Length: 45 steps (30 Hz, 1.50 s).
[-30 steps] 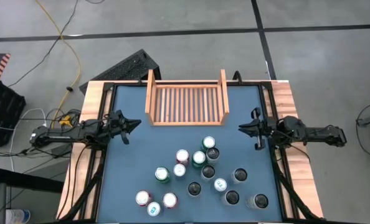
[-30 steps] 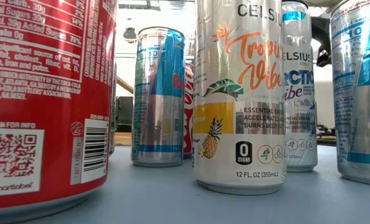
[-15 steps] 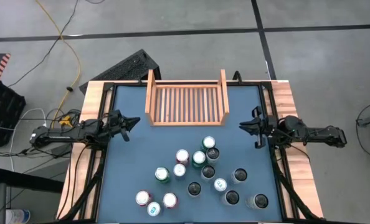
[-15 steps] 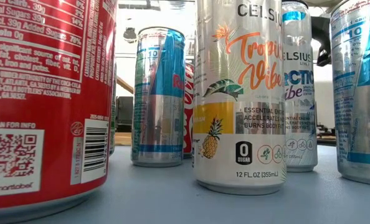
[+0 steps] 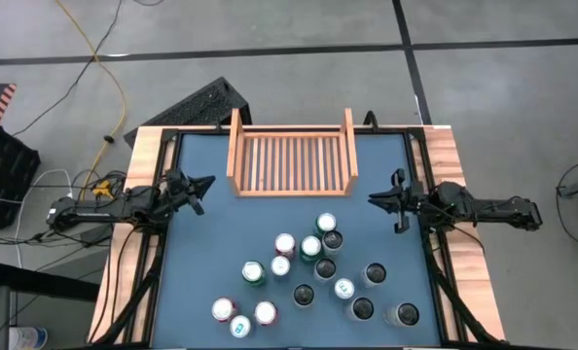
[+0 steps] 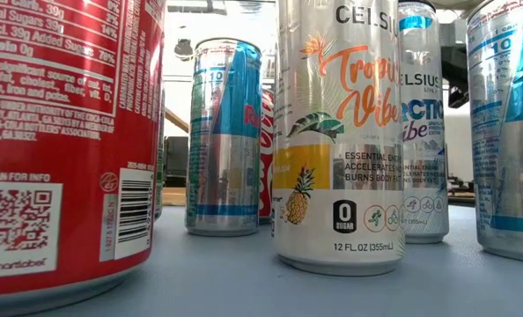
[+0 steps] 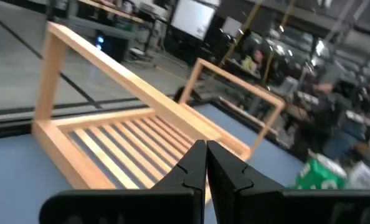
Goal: Place canned beverage on shelf
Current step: Put the top right green soda can aligned with the green soda on the shelf
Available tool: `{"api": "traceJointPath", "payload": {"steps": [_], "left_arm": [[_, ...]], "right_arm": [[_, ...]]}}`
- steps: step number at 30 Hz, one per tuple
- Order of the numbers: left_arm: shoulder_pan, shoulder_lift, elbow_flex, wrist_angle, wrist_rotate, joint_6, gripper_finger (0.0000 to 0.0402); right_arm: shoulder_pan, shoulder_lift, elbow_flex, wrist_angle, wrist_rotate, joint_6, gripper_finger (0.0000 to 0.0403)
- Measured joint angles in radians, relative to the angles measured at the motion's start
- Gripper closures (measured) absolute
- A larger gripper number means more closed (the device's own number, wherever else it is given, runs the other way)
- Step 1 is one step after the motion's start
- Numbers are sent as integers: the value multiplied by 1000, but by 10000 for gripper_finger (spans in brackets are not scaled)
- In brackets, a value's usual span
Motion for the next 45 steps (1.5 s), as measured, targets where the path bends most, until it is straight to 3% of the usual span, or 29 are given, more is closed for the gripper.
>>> {"api": "traceJointPath", "payload": {"steps": [3, 7, 17, 21, 33, 39, 45], "left_arm": [[0, 0, 0, 83, -33, 40, 401], [0, 0, 0, 199, -4, 147, 400], [0, 2, 88, 247, 242, 180, 342], [0, 23, 121, 251, 304, 180, 315], [0, 212, 267, 214, 293, 128, 282], [0, 293, 375, 125, 291, 160, 281], [0, 354, 424, 100, 288, 193, 281]], "right_arm": [[-1, 0, 15, -8, 24, 31, 399], [-1, -1, 80, 0, 28, 9, 366], [-1, 67, 302, -112, 51, -38, 203], [-1, 153, 395, -176, 52, -38, 163], [72, 579, 866, -803, 13, 152, 183], [155, 782, 1140, -1110, -33, 316, 194], [280, 942, 1327, -1386, -55, 556, 196]]}}
